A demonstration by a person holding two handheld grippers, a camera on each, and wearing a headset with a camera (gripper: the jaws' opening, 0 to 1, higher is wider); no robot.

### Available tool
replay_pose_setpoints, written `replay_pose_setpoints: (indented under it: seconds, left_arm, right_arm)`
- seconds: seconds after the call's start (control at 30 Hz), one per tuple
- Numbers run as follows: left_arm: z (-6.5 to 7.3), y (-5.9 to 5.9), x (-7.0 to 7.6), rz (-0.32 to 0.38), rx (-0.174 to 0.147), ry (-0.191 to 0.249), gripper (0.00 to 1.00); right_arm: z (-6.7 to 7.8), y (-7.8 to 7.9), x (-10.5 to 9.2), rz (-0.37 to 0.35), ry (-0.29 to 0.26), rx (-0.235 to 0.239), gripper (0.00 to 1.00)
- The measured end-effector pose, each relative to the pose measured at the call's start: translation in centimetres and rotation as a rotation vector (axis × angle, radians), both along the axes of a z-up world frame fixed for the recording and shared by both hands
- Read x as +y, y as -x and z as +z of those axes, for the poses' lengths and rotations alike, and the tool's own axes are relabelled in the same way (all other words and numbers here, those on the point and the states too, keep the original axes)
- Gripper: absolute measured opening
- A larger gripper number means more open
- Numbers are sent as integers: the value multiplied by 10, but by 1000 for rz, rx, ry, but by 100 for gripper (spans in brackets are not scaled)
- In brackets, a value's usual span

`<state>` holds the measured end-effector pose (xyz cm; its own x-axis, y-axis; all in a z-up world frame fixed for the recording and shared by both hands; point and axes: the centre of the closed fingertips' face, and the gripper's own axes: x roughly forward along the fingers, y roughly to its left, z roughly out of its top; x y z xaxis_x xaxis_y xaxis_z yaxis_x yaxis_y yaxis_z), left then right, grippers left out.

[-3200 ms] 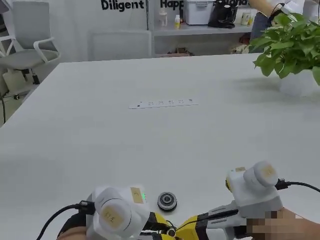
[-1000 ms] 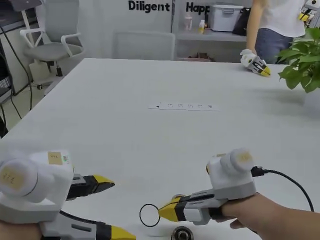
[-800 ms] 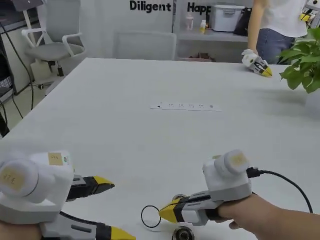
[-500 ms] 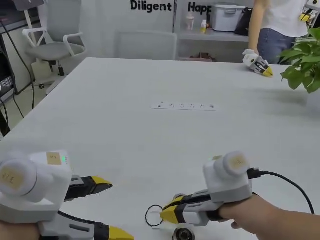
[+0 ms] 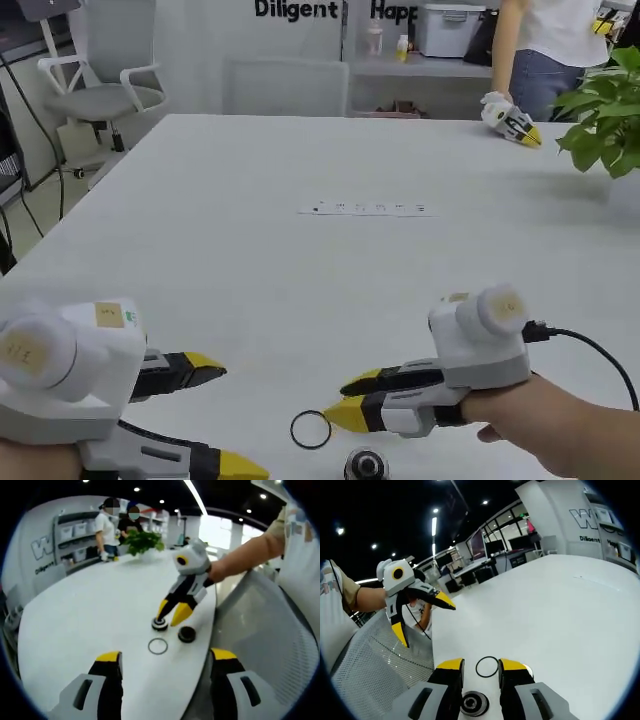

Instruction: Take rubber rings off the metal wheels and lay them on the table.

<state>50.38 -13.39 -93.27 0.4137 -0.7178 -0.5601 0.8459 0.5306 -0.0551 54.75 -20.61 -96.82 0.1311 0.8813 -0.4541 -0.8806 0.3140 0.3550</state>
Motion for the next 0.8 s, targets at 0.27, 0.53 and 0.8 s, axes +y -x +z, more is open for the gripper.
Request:
replay_pose_setpoints:
  seconds: [0.27,0.53,0.8]
  left_arm:
    - [0,-4,-7,-17,4,2,71]
    - [-5,-7,-11,-34,13,-6,70]
    - [-9,-8,-15,-47,25,-8,69]
  right_arm:
    - [8,5,-19,-1,-16,-32,28]
    - [4,12,-35,-10,-14,-32,31]
    - [0,17,-46,-14,-20,-33,33]
